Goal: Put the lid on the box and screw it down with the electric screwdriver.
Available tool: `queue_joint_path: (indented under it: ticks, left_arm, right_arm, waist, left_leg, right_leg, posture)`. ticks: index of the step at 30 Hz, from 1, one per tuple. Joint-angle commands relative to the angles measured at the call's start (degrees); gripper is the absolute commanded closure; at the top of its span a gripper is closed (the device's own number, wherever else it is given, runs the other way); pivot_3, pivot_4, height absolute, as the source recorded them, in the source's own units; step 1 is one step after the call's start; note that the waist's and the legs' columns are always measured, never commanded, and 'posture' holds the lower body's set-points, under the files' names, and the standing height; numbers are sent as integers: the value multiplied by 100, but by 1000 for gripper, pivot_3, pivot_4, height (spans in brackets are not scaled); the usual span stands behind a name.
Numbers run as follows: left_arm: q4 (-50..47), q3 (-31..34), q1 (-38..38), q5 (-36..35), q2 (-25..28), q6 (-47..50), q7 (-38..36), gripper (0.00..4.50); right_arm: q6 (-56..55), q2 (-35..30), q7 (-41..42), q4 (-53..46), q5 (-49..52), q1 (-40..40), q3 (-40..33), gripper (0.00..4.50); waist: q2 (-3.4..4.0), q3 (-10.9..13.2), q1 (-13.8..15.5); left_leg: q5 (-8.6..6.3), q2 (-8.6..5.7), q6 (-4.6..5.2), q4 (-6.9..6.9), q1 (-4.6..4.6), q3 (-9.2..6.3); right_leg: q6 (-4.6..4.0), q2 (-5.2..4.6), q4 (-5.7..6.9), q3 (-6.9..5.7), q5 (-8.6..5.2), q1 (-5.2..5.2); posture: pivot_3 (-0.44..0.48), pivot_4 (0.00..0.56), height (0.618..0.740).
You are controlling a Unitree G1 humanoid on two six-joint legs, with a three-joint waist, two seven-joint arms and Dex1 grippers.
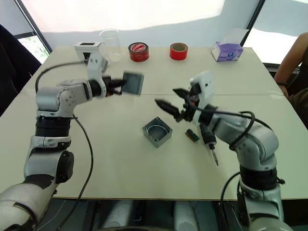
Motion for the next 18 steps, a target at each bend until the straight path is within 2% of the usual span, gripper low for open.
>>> queue_joint_path:
  ticks: [1, 6, 18]
  left_arm:
    - [-170, -60, -202, 183, -322, -908, 195, 4486]
    - [-390, -145, -187, 194, -691, -1240, 233, 4486]
    - [-828, -339, 21, 63, -846, -1180, -8, 4486]
  right_arm:
    - [301, 107, -375, 703, 402, -597, -618, 0]
    - [499, 68, -346, 1056, 596, -1013, -799, 0]
    - [601, 130, -317, 931, 847, -1094, -835, 0]
  waist:
    - [0, 0, 29]
    - [0, 0, -1]
    - [0, 0, -119]
  left_leg:
    - [0, -1, 0, 0, 0, 1]
    - [-24, -10, 41, 4, -2, 8]
    - [-25, -3, 45, 3, -2, 9]
  right_leg:
    - [0, -1, 0, 0, 0, 2]
    - [1, -10, 0, 0, 1, 5]
    - [1, 2, 4, 2, 1, 2]
  posture:
    - [0, 150, 740]
    - [0, 150, 740]
    - [0, 150, 740]
